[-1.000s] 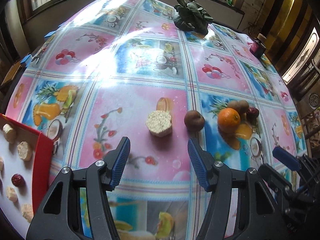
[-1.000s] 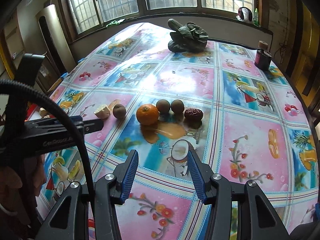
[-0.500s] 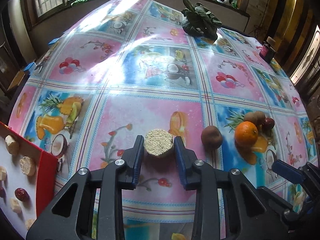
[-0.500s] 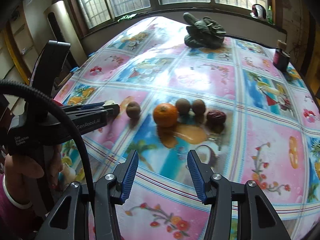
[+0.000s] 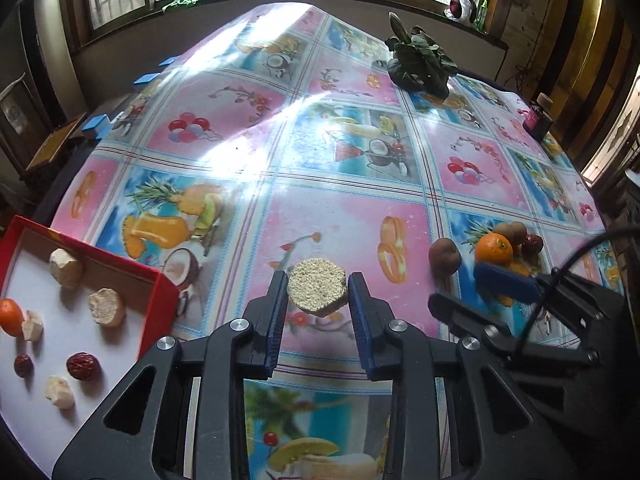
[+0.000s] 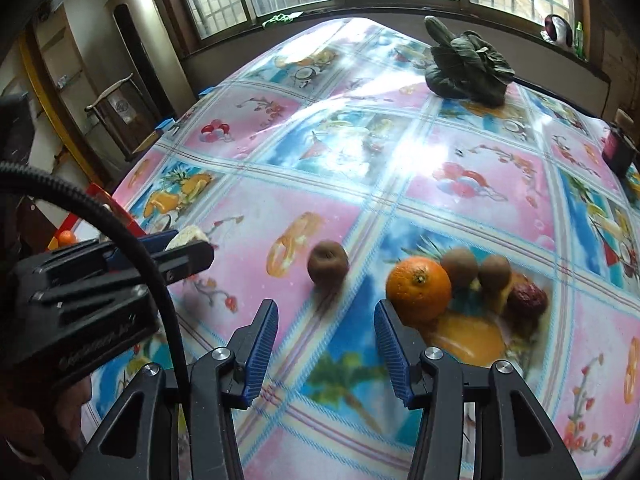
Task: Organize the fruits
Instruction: 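Grasp a round beige slice with the left gripper while the right gripper grasps a brown fruit, then carry the beige slice and the brown fruit over the red tray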
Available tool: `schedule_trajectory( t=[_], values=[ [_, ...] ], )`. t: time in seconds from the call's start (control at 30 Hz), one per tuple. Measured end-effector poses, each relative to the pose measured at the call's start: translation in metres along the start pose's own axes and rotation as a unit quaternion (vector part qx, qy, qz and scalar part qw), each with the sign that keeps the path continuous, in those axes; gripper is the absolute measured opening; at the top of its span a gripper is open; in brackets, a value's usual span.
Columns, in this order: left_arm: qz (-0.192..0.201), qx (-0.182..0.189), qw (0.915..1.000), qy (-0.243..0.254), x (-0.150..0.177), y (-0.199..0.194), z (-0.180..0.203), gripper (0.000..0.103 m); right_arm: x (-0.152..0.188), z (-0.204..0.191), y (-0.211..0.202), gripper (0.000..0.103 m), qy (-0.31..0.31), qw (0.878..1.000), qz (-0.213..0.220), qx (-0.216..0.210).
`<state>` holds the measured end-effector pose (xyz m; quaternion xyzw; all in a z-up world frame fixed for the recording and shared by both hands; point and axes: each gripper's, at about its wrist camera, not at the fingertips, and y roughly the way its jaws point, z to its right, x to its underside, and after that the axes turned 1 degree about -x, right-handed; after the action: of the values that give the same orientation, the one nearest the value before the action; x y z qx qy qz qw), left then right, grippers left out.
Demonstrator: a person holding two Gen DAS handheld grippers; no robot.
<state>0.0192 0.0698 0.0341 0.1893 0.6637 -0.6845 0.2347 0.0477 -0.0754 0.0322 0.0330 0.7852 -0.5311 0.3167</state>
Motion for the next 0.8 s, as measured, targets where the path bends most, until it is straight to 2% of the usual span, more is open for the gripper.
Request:
schedule_trajectory(
  t=[0.17,0.2,0.3,0.33,0.4,0.67,0.8],
  values=[
    [-0.004,-0.001,1.0,-0.003,0.002,-0.001,-0.006,0.03,-0.013,-0.013,0.009,0.049,-0.023,0.999,0.021,0.037],
    [-0.005,-0.002,1.0,-0.003,0.003,-0.001,-0.006,0.03,-0.015,-0.015,0.011,0.045,-0.027,0.999,0.021,0.042],
    [-0.007,-0.003,1.0,-0.003,0.005,-0.002,-0.008,0.03,-0.018,-0.02,0.021,0.025,-0.036,0.998,0.006,0.053],
    [-0.006,-0.003,1.0,-0.004,0.006,-0.004,-0.01,0.03,-0.017,-0.022,0.023,0.023,-0.04,0.998,0.001,0.056],
    [-0.004,-0.004,1.0,-0.007,0.006,-0.006,-0.012,0.03,-0.013,-0.025,0.021,0.023,-0.047,0.997,0.005,0.067],
    [0.006,0.001,0.9999,-0.014,0.015,-0.021,-0.016,0.03,0.009,-0.019,-0.015,0.023,-0.013,0.999,0.033,0.028],
    [0.008,0.004,0.9999,-0.012,0.021,-0.028,-0.014,0.03,0.019,-0.022,-0.032,0.023,-0.005,0.999,0.045,0.028]
  ],
)
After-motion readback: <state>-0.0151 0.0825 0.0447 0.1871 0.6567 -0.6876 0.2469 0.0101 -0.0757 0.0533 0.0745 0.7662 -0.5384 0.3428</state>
